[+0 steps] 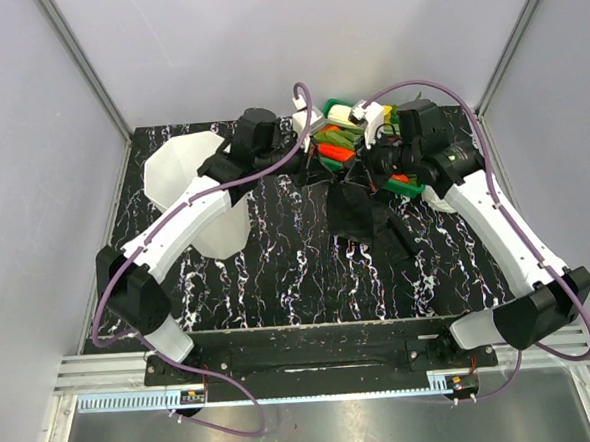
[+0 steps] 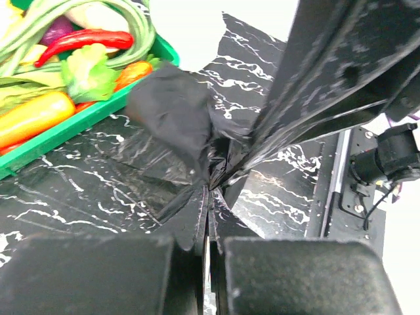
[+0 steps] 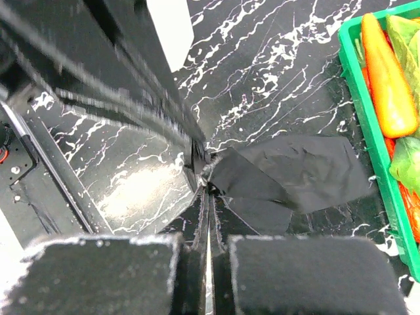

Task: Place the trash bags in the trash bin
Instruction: Unfold the trash bag at the center of the board.

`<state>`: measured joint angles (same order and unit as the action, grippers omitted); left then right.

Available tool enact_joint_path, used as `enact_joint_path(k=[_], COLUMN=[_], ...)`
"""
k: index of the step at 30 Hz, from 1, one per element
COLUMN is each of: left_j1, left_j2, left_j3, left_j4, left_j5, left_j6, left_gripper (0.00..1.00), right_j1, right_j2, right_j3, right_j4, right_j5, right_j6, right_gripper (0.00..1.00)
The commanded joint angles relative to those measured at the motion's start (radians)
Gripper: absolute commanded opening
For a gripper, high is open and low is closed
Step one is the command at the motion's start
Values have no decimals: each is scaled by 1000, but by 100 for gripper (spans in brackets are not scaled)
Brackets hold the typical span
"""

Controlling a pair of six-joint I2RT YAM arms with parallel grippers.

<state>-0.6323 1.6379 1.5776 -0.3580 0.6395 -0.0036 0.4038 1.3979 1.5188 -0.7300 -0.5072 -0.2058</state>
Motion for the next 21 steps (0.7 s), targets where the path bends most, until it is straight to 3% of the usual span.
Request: enact_joint_path(k=[1,10,21], left_j1=[54,92,192], left_j2=[-59,-95,-101], left_j3=[18,-19,59], left_j4=[33,41,-36], left_j5=[12,8,8], left_j6=[17,33,82], left_gripper=[0,0,0], right_j1=[-28,-57,-125], right_j2=[-57,-66,-83], right_j3=[-3,-6,14], right_j4=[-2,-28,-58], right_j5=[9,27,150], right_j6=[-38,-60,-93], right_gripper=[0,0,0])
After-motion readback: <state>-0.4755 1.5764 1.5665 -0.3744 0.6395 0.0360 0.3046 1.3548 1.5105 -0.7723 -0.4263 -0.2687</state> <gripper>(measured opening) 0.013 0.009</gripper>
